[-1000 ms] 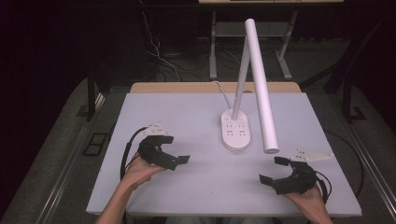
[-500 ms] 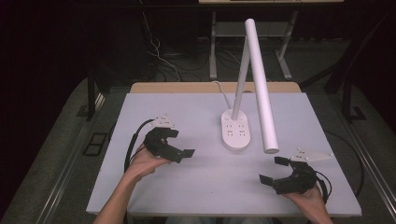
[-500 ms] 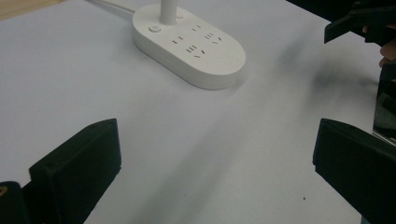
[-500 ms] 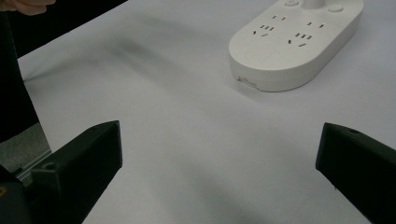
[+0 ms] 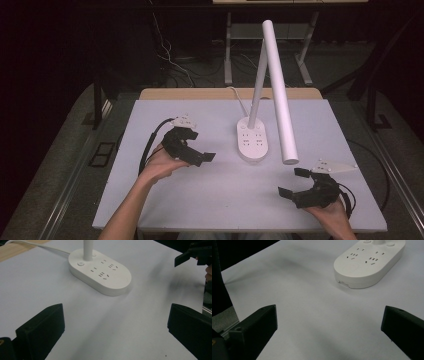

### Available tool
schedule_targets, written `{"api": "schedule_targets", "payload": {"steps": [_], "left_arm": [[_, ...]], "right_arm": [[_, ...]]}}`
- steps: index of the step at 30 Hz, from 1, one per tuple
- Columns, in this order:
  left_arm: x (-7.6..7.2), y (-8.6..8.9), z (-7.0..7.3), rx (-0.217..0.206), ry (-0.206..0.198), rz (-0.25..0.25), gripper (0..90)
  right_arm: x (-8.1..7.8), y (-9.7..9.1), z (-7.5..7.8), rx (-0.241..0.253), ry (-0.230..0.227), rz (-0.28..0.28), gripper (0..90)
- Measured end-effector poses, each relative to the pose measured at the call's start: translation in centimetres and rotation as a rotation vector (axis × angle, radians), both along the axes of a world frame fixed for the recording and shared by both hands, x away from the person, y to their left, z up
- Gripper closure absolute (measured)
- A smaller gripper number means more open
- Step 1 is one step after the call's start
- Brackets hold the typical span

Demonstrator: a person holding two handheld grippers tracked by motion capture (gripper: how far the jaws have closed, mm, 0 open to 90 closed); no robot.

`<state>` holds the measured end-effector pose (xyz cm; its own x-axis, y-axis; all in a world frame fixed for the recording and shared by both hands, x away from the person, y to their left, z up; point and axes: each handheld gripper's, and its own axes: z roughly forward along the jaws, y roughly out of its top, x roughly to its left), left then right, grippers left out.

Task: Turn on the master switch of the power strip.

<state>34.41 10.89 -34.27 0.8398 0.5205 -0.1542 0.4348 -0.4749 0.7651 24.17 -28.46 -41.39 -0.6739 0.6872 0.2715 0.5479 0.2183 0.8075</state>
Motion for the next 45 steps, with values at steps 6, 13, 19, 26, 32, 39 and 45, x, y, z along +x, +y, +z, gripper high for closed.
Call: {"api": "schedule_targets", "payload": {"steps": [6,13,19,26,32,39,45], "left_arm": [[0.9,-0.9,0.4,0.018,-0.004,-0.017,0.4],[1.7,-1.7,0.8,0.031,-0.001,-0.028,0.6],[2.5,-2.4,1.0,0.040,-0.003,-0.040,1.0],[3.3,-3.4,1.2,0.054,-0.003,-0.056,1.3],[4.1,-4.1,1.3,0.064,0.002,-0.063,1.5],[5.0,-4.8,1.3,0.072,0.008,-0.076,1.8],[5.9,-5.2,1.2,0.070,0.010,-0.071,2.6]], "right_arm": [[0.0,0.0,0.0,-0.001,-0.004,0.002,0.1],[0.0,0.0,0.0,-0.005,-0.006,0.000,0.1],[0.0,0.0,0.0,-0.005,-0.006,-0.001,0.1],[-0.1,0.0,0.0,-0.007,-0.007,0.002,0.1],[0.0,-0.1,0.0,-0.007,-0.008,0.000,0.1],[-0.1,-0.1,0.0,-0.009,-0.008,0.000,0.1],[0.0,0.0,0.0,-0.008,-0.008,0.003,0.1]]}}
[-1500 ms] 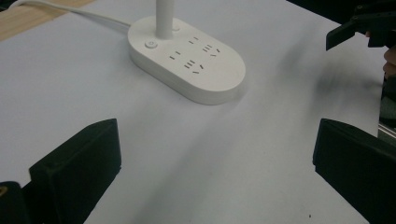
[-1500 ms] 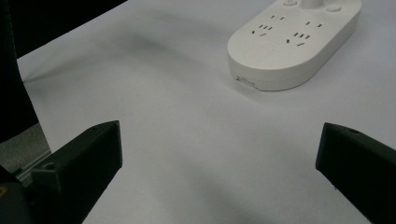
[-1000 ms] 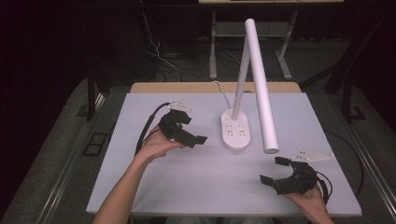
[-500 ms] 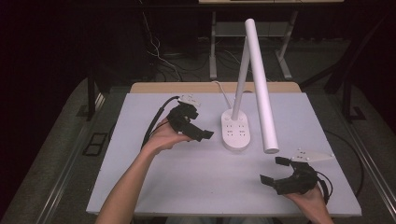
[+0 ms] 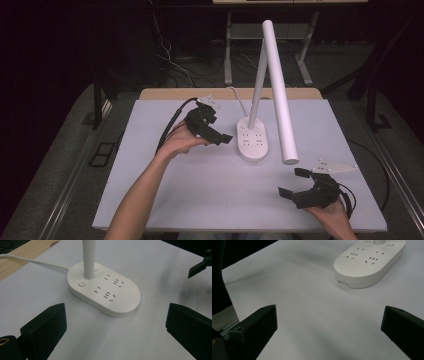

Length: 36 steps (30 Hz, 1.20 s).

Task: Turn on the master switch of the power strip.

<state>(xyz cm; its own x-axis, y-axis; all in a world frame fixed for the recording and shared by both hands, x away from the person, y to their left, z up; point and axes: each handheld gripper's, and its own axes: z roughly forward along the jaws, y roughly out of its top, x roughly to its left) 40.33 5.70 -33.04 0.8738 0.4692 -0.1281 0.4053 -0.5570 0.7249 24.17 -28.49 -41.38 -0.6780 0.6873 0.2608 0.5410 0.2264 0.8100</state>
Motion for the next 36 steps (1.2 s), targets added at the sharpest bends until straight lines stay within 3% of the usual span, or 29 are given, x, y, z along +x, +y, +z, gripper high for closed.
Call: {"api": "schedule_targets", "payload": {"steps": [14,20,23,26,33,36], "left_arm": [[2.5,-1.4,0.3,0.021,0.004,-0.013,4.0],[3.3,-2.3,0.3,-0.012,0.012,0.034,4.8],[3.9,-2.5,0.6,0.029,-0.002,0.010,5.9],[4.4,-3.0,0.6,0.013,0.004,0.027,6.7],[5.9,-3.6,0.0,-0.013,0.006,0.042,10.9],[6.4,-3.8,-0.5,0.013,0.012,0.045,13.3]], "right_arm": [[0.1,0.0,0.0,0.000,0.009,0.003,0.1],[0.0,0.0,0.0,0.002,0.009,0.004,0.1],[0.1,0.0,-0.1,0.000,0.004,0.005,0.1],[0.1,0.1,-0.1,-0.006,0.008,0.011,0.1],[0.0,0.0,-0.1,0.001,0.010,0.008,0.1],[0.1,0.0,-0.1,-0.002,0.013,0.012,0.1]]}}
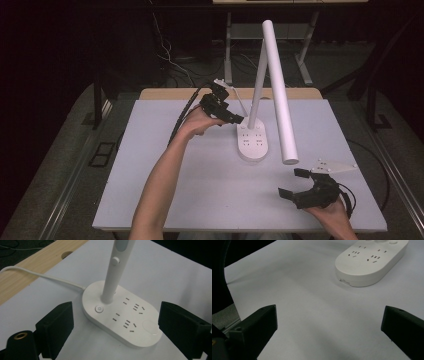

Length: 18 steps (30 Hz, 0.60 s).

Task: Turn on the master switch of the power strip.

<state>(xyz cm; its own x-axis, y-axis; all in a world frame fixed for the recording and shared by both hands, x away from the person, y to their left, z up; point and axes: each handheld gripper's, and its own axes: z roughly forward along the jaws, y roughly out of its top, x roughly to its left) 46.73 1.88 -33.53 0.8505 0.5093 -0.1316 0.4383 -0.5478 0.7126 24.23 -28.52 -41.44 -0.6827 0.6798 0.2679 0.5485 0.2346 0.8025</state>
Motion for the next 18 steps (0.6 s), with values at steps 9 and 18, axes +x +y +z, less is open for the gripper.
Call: {"api": "schedule_targets", "payload": {"steps": [9,18], "left_arm": [[1.3,-0.5,-1.4,0.026,0.017,0.020,22.8],[1.9,-1.2,-3.0,0.046,0.032,0.053,48.7]], "right_arm": [[0.1,-0.1,0.0,0.003,0.002,0.001,0.1],[0.2,-0.1,-0.1,0.000,0.007,0.004,0.1]]}}
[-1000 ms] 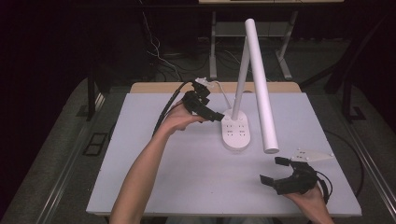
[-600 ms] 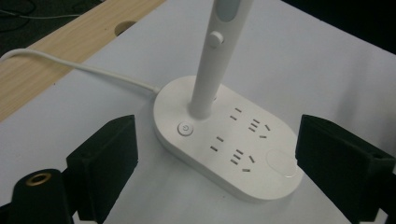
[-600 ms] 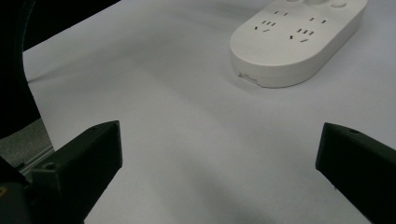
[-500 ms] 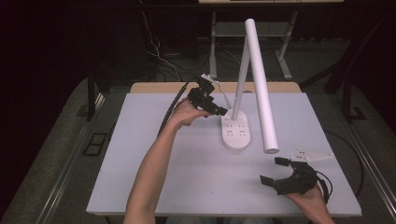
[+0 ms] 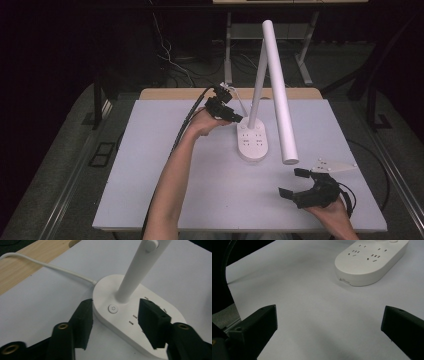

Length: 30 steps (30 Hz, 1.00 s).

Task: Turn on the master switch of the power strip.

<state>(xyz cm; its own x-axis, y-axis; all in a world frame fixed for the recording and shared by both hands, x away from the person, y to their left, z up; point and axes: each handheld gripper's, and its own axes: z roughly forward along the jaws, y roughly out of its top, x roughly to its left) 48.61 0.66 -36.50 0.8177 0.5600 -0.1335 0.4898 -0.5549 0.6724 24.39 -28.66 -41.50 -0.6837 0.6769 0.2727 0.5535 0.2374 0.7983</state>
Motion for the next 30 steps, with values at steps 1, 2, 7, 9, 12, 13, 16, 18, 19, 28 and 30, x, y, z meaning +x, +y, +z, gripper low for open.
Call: {"api": "schedule_targets", "payload": {"steps": [1,2,7,9,12,13,16,18,19,28,30], "left_arm": [[0.1,-0.1,-0.2,0.003,-0.001,-0.002,51.0],[0.1,-0.1,-0.3,0.011,0.003,-0.002,52.8],[0.1,-0.7,-1.0,0.041,-0.017,0.012,65.7],[0.3,-0.8,-1.2,0.038,-0.011,0.010,69.6],[0.5,-0.8,-1.7,0.039,-0.009,0.017,75.1],[0.6,-0.9,-1.9,0.031,-0.006,0.022,76.7],[0.8,-0.9,-2.3,-0.001,-0.001,0.046,82.5],[0.9,-0.9,-2.4,0.002,0.005,0.043,85.7],[0.9,-1.0,-2.5,-0.009,0.011,0.050,87.2],[1.2,-1.3,-3.8,-0.066,0.034,0.095,90.0],[1.2,-1.2,-3.9,-0.062,0.044,0.090,90.0]], "right_arm": [[0.0,0.0,0.0,0.001,0.000,0.001,0.1],[0.0,0.1,-0.1,0.001,0.003,0.004,0.1],[0.0,0.1,-0.1,-0.003,0.005,0.010,0.1],[0.0,0.2,-0.1,-0.007,0.009,0.011,0.1],[0.0,0.1,-0.1,-0.006,0.007,0.012,0.1],[0.0,0.1,-0.1,-0.005,0.007,0.012,0.1],[0.0,0.0,-0.1,-0.004,0.007,0.011,0.1],[0.0,-0.1,-0.1,-0.001,0.007,0.009,0.1],[0.1,-0.1,-0.1,-0.002,0.005,0.009,0.1],[0.1,-0.4,0.0,0.002,0.002,0.002,0.1],[0.1,-0.4,0.0,0.004,0.005,0.002,0.1]]}}
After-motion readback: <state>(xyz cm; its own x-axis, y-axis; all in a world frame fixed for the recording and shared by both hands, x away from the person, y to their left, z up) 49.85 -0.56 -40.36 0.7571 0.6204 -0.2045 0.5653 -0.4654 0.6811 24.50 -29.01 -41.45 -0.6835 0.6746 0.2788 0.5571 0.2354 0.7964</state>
